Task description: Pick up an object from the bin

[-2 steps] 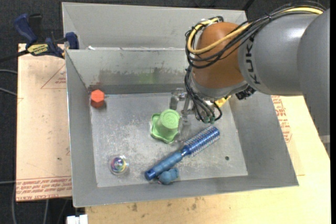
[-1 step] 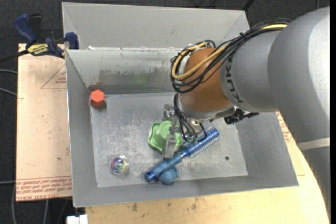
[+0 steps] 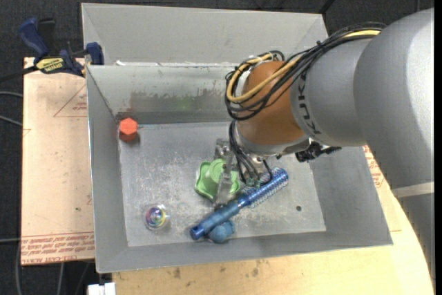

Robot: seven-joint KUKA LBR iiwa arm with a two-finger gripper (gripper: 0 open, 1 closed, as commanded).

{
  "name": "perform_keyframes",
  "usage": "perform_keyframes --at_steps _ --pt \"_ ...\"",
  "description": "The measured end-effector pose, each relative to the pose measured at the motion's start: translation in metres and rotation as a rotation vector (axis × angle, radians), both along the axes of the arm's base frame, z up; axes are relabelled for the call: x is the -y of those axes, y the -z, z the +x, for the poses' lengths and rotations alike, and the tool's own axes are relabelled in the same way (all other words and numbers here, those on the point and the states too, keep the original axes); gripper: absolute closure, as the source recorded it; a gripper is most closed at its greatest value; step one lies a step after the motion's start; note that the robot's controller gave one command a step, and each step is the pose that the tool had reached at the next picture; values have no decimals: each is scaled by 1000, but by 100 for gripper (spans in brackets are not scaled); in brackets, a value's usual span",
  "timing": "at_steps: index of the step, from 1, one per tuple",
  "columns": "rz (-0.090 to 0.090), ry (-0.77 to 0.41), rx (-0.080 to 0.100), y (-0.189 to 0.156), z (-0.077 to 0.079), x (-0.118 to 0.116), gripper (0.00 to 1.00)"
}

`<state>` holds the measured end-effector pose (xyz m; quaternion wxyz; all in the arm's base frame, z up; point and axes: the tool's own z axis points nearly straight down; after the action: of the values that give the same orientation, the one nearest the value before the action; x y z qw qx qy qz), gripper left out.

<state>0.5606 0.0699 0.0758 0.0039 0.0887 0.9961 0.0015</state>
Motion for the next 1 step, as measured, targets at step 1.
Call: perform_keyframes --at_steps 1 --pt "-1 -38 1 -99 -21 6 100"
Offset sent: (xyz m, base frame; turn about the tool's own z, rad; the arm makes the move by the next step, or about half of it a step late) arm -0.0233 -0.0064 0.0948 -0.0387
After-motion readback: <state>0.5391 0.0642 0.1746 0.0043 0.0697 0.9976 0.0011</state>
